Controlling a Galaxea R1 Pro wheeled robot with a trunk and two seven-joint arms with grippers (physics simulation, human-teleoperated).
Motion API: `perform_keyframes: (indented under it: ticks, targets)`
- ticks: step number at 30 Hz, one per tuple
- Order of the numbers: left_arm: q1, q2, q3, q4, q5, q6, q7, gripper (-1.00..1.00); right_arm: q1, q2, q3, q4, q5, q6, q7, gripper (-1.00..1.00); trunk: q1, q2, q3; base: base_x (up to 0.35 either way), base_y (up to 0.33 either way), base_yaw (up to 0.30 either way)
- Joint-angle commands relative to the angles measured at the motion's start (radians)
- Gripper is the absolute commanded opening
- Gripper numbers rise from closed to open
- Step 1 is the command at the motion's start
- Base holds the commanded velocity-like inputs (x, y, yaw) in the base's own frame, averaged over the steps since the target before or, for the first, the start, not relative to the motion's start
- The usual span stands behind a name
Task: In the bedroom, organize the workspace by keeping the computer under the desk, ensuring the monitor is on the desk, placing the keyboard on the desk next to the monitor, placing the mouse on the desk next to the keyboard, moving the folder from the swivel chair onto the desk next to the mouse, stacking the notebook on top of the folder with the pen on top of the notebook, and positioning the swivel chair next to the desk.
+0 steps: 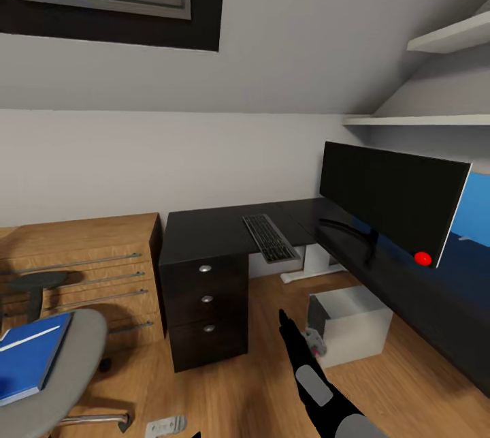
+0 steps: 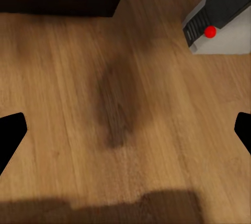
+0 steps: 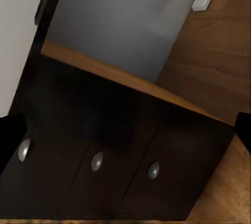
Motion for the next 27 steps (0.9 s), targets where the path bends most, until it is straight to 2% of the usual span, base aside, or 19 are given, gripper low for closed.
perform_keyframes:
  ticks: [1, 4, 5, 7, 9, 14, 18, 21, 22, 23, 24, 25, 27]
  targets:
    - [0.000, 0.000, -0.001, 0.000, 0.002, 0.004, 0.002, 1.00, 0.002, -0.008, 0.007, 0.025, 0.000, -0.007, 0.006, 1.00, -0.004, 0.007, 0.002, 0.000, 0.000, 0.000]
    - [0.000, -0.002, -0.001, 0.017, -0.020, 0.004, 0.005, 1.00, 0.009, -0.031, 0.008, 0.111, 0.036, -0.015, 0.010, 1.00, -0.016, 0.028, 0.012, 0.000, 0.000, 0.000]
    - [0.000, -0.004, 0.000, 0.058, -0.030, 0.004, 0.007, 1.00, 0.012, -0.043, 0.008, 0.182, 0.068, -0.051, 0.009, 1.00, -0.019, 0.035, 0.015, 0.000, 0.000, 0.000]
    - [0.001, -0.004, 0.000, 0.084, -0.033, 0.004, 0.007, 1.00, 0.013, -0.048, 0.008, 0.217, 0.082, -0.091, 0.009, 1.00, -0.027, 0.049, 0.021, 0.000, 0.000, 0.000]
    - [-0.002, -0.005, 0.001, 0.125, -0.035, 0.004, 0.008, 1.00, 0.013, -0.055, 0.008, 0.272, 0.097, -0.178, 0.008, 1.00, -0.035, 0.063, 0.027, 0.000, 0.000, 0.000]
    - [-0.017, -0.007, 0.003, 0.180, -0.035, 0.004, 0.009, 1.00, 0.014, -0.061, 0.010, 0.353, 0.112, -0.309, 0.010, 1.00, -0.054, 0.098, 0.043, 0.000, 0.000, 0.000]
    - [-0.025, -0.016, 0.004, 0.215, -0.035, 0.004, 0.010, 1.00, 0.025, -0.064, 0.016, 0.382, 0.133, -0.352, 0.011, 1.00, -0.069, 0.126, 0.056, 0.000, 0.000, 0.000]
    - [-0.029, -0.021, 0.005, 0.244, -0.035, 0.004, 0.010, 1.00, 0.046, -0.071, 0.025, 0.392, 0.168, -0.366, 0.009, 1.00, -0.081, 0.147, 0.065, 0.000, 0.000, 0.000]
    - [-0.031, -0.022, 0.005, 0.253, -0.035, 0.004, 0.010, 1.00, 0.054, -0.075, 0.031, 0.394, 0.185, -0.369, 0.008, 1.00, -0.085, 0.154, 0.068, 0.000, 0.000, 0.000]
    - [-0.034, -0.024, 0.006, 0.268, -0.035, 0.004, 0.010, 1.00, 0.069, -0.084, 0.048, 0.397, 0.227, -0.372, 0.006, 1.00, -0.088, 0.161, 0.071, 0.000, 0.000, 0.000]
    - [-0.037, -0.026, 0.006, 0.286, -0.035, 0.004, 0.010, 1.00, 0.085, -0.097, 0.079, 0.401, 0.300, -0.373, -0.006, 1.00, -0.092, 0.168, 0.074, 0.000, 0.000, 0.000]
    - [-0.038, -0.026, 0.006, 0.296, -0.035, 0.003, 0.010, 1.00, 0.093, -0.105, 0.094, 0.403, 0.343, -0.371, -0.028, 1.00, -0.096, 0.175, 0.078, 0.000, 0.000, 0.000]
    - [-0.039, -0.026, 0.007, 0.307, -0.035, 0.003, 0.010, 1.00, 0.103, -0.126, 0.107, 0.404, 0.386, -0.355, -0.082, 1.00, -0.104, 0.189, 0.084, 0.000, 0.000, 0.000]
